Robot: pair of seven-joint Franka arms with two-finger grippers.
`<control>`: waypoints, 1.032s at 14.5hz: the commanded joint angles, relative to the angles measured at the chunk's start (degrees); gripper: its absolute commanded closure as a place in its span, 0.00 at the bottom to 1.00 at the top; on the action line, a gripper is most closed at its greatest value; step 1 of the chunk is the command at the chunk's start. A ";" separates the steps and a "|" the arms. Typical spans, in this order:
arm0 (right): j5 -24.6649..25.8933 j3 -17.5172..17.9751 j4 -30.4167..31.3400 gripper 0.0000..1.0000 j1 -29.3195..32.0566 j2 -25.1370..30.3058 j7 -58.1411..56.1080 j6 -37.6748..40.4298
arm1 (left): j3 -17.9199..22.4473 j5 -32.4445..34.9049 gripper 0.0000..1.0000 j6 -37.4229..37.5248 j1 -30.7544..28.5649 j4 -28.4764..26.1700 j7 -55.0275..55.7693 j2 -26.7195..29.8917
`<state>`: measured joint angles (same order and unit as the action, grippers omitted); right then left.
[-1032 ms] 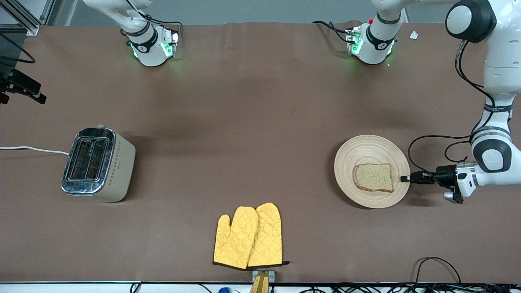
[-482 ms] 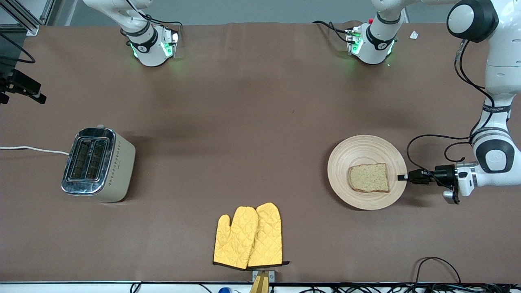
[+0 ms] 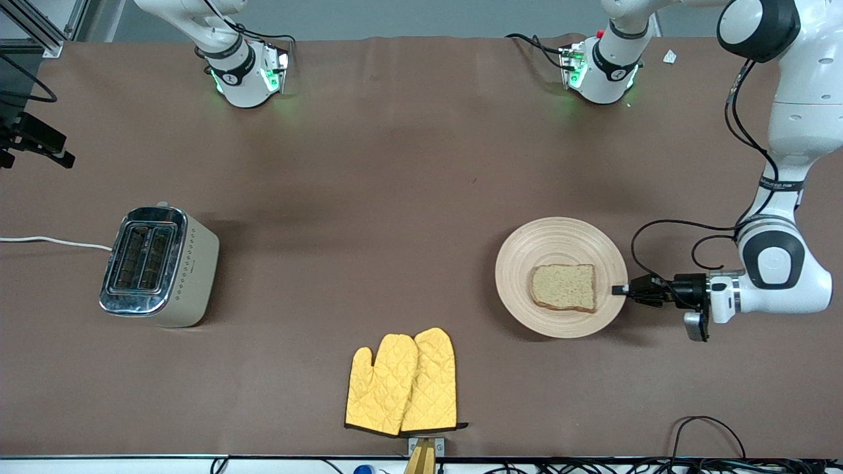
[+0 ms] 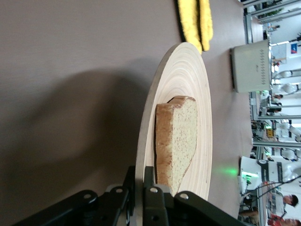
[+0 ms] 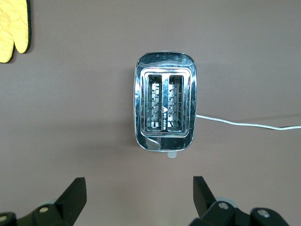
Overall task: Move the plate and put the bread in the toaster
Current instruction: 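Slide the wooden plate with the left gripper toward the table middle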
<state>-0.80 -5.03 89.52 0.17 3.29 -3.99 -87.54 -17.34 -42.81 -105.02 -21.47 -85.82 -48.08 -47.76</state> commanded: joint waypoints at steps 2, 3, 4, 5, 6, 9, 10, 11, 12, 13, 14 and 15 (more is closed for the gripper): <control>0.63 0.11 0.83 0.00 0.10 0.93 -0.41 0.00 | -3.84 -3.85 0.99 -0.44 -0.24 -4.17 0.45 2.58; 0.63 0.11 0.83 0.00 0.10 0.93 -0.41 -0.09 | -4.97 -4.56 0.99 -2.10 0.02 -5.31 1.49 3.20; 0.54 0.11 0.83 0.00 0.10 0.93 -0.41 0.00 | -6.90 -4.74 0.99 -4.90 0.11 -6.80 3.77 3.99; 0.63 0.11 0.83 0.00 0.10 0.93 -0.41 0.00 | -9.09 -4.74 0.99 -7.98 0.02 -8.12 5.27 4.08; 0.54 0.11 0.83 0.00 0.18 0.93 -0.41 0.00 | -11.38 -4.83 0.99 -11.05 -0.07 -9.44 5.80 4.00; 0.63 0.11 0.83 0.00 0.19 0.93 -0.41 0.00 | -15.35 -7.81 0.99 -17.48 1.68 -11.20 6.94 3.38; 0.63 0.11 0.83 0.00 0.19 0.93 -0.41 0.00 | -15.36 -8.95 0.99 -19.33 3.61 -11.47 8.26 3.38; 0.63 0.11 0.83 0.00 0.19 0.93 -0.41 0.09 | -15.36 -9.92 0.99 -20.91 5.71 -11.47 9.84 3.38; 0.63 0.11 0.83 0.00 0.27 0.93 -0.41 0.09 | -15.36 -10.88 0.99 -22.67 7.82 -11.47 10.72 3.29; 0.63 0.02 0.83 0.00 0.27 0.93 -0.41 0.09 | -15.36 -11.94 0.99 -24.34 9.50 -11.47 10.91 3.20; 0.63 0.02 0.83 0.00 0.27 0.93 -0.41 0.09 | -15.36 -12.99 0.99 -25.40 11.25 -11.47 10.91 2.94; 0.54 0.02 0.83 0.00 0.27 0.93 -0.41 0.17 | -15.36 -14.22 0.99 -26.45 13.01 -11.39 10.91 2.33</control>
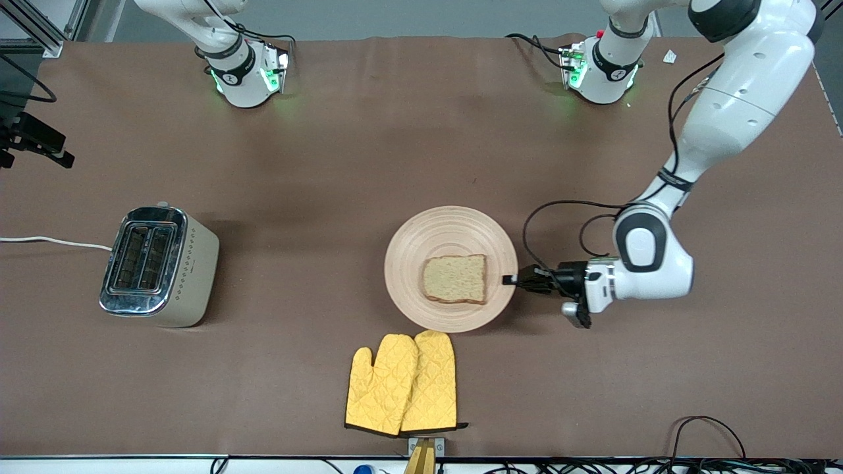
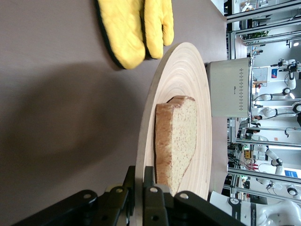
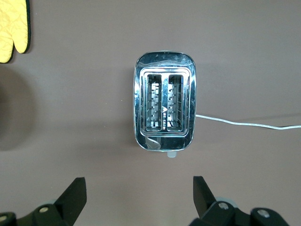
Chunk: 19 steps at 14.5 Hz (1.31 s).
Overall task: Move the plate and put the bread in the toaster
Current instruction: 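Slide the wooden plate with the left gripper toward the table middle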
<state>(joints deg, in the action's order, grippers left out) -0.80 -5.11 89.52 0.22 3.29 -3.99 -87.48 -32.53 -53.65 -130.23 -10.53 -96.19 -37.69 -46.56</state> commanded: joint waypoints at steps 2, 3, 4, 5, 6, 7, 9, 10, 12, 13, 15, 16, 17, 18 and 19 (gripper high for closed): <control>0.54 0.10 0.83 0.00 0.22 0.93 -0.41 0.11 | -0.17 -4.00 0.99 -2.83 4.46 -1.11 0.34 0.25; 0.63 0.10 0.83 0.00 0.30 0.93 -0.41 0.11 | -0.26 -4.09 0.99 -4.14 5.60 -1.46 0.16 -0.11; 0.54 0.10 0.83 0.00 0.30 0.93 -0.41 0.11 | -0.26 -4.27 0.99 -5.81 6.66 -2.07 -0.10 -0.37; 0.63 0.10 0.83 0.00 0.30 0.93 -0.41 0.11 | -0.26 -5.40 0.98 -7.74 7.89 -2.07 -0.45 -1.07; 0.63 0.10 0.83 0.00 0.30 0.93 -0.41 0.20 | -0.26 -7.24 0.98 -9.32 9.29 -2.07 -1.24 -1.25; 0.54 0.10 0.83 0.00 0.30 0.93 -0.41 0.20 | -0.17 -9.69 0.98 -10.38 10.61 -2.07 -2.03 -1.51; 0.63 0.10 0.83 0.00 0.30 0.93 -0.41 0.11 | -0.17 -13.74 0.97 -12.84 12.11 -1.90 -5.27 -3.70; 0.54 0.10 0.66 0.00 0.30 0.84 -0.41 0.11 | -0.17 -15.07 0.97 -13.38 12.55 -1.81 -7.90 -4.67; 0.37 0.10 0.48 0.00 0.04 -0.12 -0.41 0.20 | -0.17 -17.79 0.97 -13.47 12.64 -1.72 -12.39 -6.17; 0.36 0.19 0.48 0.00 -0.31 -0.21 -0.41 0.20 | -0.17 -18.24 0.94 -13.47 12.64 -1.81 -12.67 -6.17; 0.45 0.27 0.56 0.00 -1.71 -0.74 -0.32 0.20 | 0.09 -18.16 0.34 -13.64 12.56 -1.72 -12.67 -6.09; 0.45 0.27 0.48 0.00 -2.07 -1.96 -0.32 0.20 | 0.18 -18.16 0.02 -14.08 12.38 -1.72 -12.41 -5.83; 0.37 0.27 0.56 0.00 -2.77 -2.50 -0.40 0.12 | 0.18 -18.16 0.00 -14.87 12.12 -1.72 -11.71 -5.30; 0.02 0.27 0.65 0.00 -4.16 -3.72 -0.32 -0.15 | 0.18 -18.24 0.00 -17.83 11.25 -2.42 -10.92 -4.16; -1.99 0.36 0.57 0.00 -5.40 -5.12 -0.14 -0.58 | 0.18 -18.24 0.00 -19.86 9.58 -3.56 -8.91 -1.37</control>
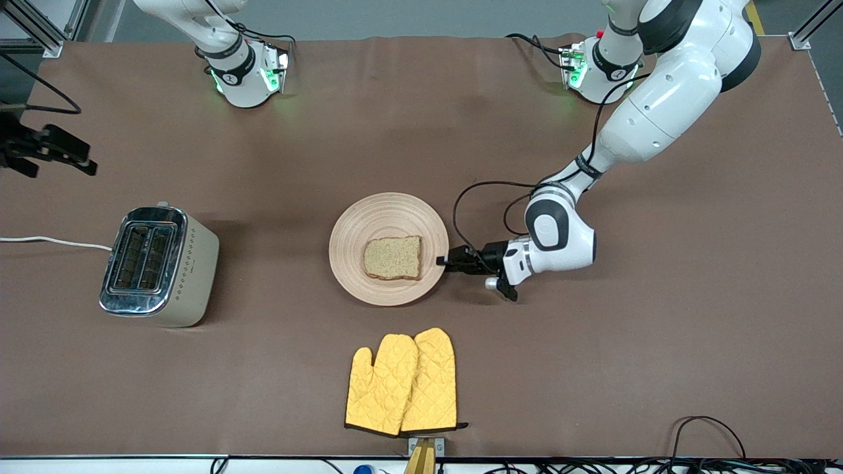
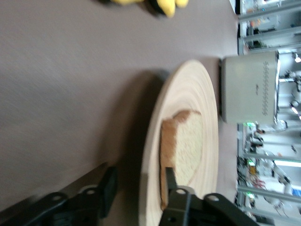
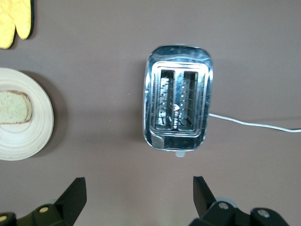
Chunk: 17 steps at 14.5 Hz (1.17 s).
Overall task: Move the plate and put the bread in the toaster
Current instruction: 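Release the plate with the left gripper while the right gripper reaches the bread, then grasp the bread slice with the right gripper while the left gripper withdraws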
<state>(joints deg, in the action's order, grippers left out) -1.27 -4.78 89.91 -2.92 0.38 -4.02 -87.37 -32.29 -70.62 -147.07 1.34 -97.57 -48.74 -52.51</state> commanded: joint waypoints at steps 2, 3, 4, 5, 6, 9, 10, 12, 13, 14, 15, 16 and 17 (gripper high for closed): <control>-8.73 -0.05 0.26 0.00 -4.37 -5.11 0.94 -1.31 | -0.05 -0.74 0.00 -3.13 -5.45 -3.94 7.06 8.29; -9.80 -0.05 0.43 0.00 -5.77 -6.60 2.77 -2.88 | 0.12 -0.57 0.00 -3.30 -6.51 -4.38 8.99 10.04; -9.81 -0.05 0.44 0.00 -8.22 -8.01 5.84 -4.98 | 1.25 -0.31 0.00 -3.31 -7.39 -4.21 10.32 10.67; -9.81 -0.05 0.44 0.00 -10.33 -9.76 9.17 -6.92 | 1.96 0.31 0.00 -3.22 -8.10 -4.04 10.68 11.72; -9.81 -0.05 0.44 0.00 -12.79 -11.78 12.08 -9.29 | 2.14 1.36 0.00 -3.13 -8.80 -3.78 11.73 12.34; -9.81 -0.05 0.52 0.00 -17.72 -17.58 19.46 -15.27 | 2.23 7.93 0.00 -0.86 -10.56 -0.71 16.04 11.91; -9.81 -0.05 0.61 0.00 -19.39 -19.43 21.41 -17.03 | 2.75 10.48 0.00 0.72 -11.87 0.09 16.22 11.73; -9.81 -0.14 0.61 0.00 -23.69 -23.21 25.79 -21.59 | 3.46 16.10 0.00 6.50 -14.60 3.24 16.31 11.21; -9.81 -0.14 0.79 0.00 -25.89 -25.49 28.78 -25.01 | 4.85 19.44 0.00 8.89 -15.57 4.82 16.83 10.94; -9.81 -0.05 1.66 0.00 -27.48 -27.51 30.72 -28.61 | 5.91 22.60 0.00 11.00 -15.84 6.06 18.23 11.03; -9.81 -0.05 2.45 0.00 -28.97 -29.45 31.96 -32.56 | 7.32 26.12 0.00 13.37 -16.10 7.81 20.33 11.03; -9.81 -0.05 2.81 0.00 -29.86 -31.56 32.49 -35.82 | 8.81 28.94 0.00 15.66 -16.10 9.57 22.52 11.11; -9.81 -0.05 3.24 0.06 -30.30 -33.40 32.59 -37.68 | 10.22 31.23 0.00 18.20 -16.28 11.24 24.55 11.12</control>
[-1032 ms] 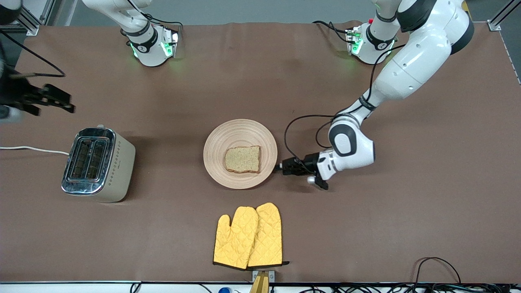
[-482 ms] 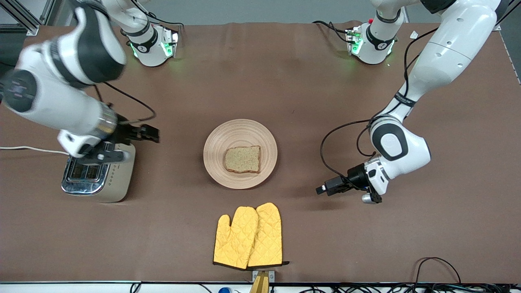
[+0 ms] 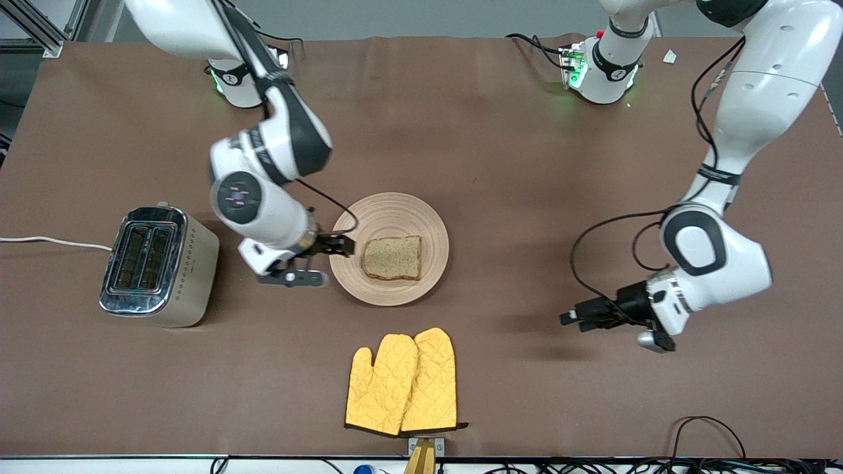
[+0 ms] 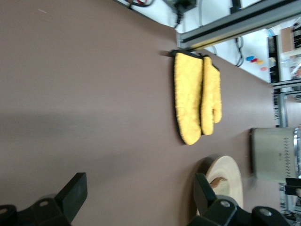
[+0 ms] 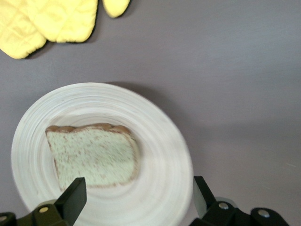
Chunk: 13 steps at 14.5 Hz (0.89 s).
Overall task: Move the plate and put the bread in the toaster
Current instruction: 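Grasp the bread slice with the right gripper while the left gripper withdraws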
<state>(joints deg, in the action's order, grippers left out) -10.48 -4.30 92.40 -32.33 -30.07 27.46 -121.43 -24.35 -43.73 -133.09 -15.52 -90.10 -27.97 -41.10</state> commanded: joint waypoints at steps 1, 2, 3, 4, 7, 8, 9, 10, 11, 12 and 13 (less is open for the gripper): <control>-0.60 -0.53 1.03 0.11 -1.50 -4.45 1.10 -5.38 | 3.51 6.01 0.00 6.51 0.49 5.35 5.54 -0.21; -0.69 -0.62 1.72 0.17 -2.20 -5.60 1.19 -7.22 | 4.66 7.51 0.00 8.10 0.49 6.33 6.95 0.23; -0.69 -0.53 2.60 0.19 -2.47 -6.31 1.54 -9.24 | 5.01 9.00 0.00 8.55 0.32 6.51 8.10 0.93; -0.69 -0.53 3.92 0.19 -2.47 -6.66 1.72 -11.18 | 5.02 11.19 0.00 8.81 -0.55 6.43 9.33 2.59; -0.69 -0.53 5.16 0.27 -2.56 -7.45 3.03 -13.48 | 5.11 21.45 0.00 14.51 -1.09 8.43 15.91 5.93; -0.69 -0.53 5.16 0.30 -2.91 -7.63 4.17 -13.48 | 5.02 25.67 0.00 16.70 -1.00 8.97 18.63 7.51; -0.69 -0.53 5.07 0.34 -3.26 -7.81 4.35 -13.66 | 5.02 29.54 0.00 19.34 -1.00 9.32 21.79 9.18; -0.69 -0.53 5.16 0.44 -3.26 -7.81 4.36 -13.57 | 5.02 33.50 0.00 23.02 -1.00 9.41 24.25 10.94; -0.69 -0.53 5.16 0.56 -3.26 -7.81 4.36 -13.57 | 4.93 36.93 0.00 26.10 -0.65 9.59 25.76 12.78; -0.69 -0.53 5.16 0.67 -3.26 -7.81 4.53 -13.57 | 4.76 39.84 0.00 28.31 -0.47 9.68 27.08 14.72; -0.69 -0.53 5.07 0.76 -3.35 -7.81 6.01 -13.57 | 4.49 42.13 0.00 31.29 -0.12 9.50 29.09 17.52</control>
<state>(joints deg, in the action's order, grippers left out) -10.54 -4.39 96.01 -35.10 -38.50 31.49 -134.56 -19.95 -6.22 -106.46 -16.46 -79.48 -2.28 -28.82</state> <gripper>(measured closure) 0.656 0.000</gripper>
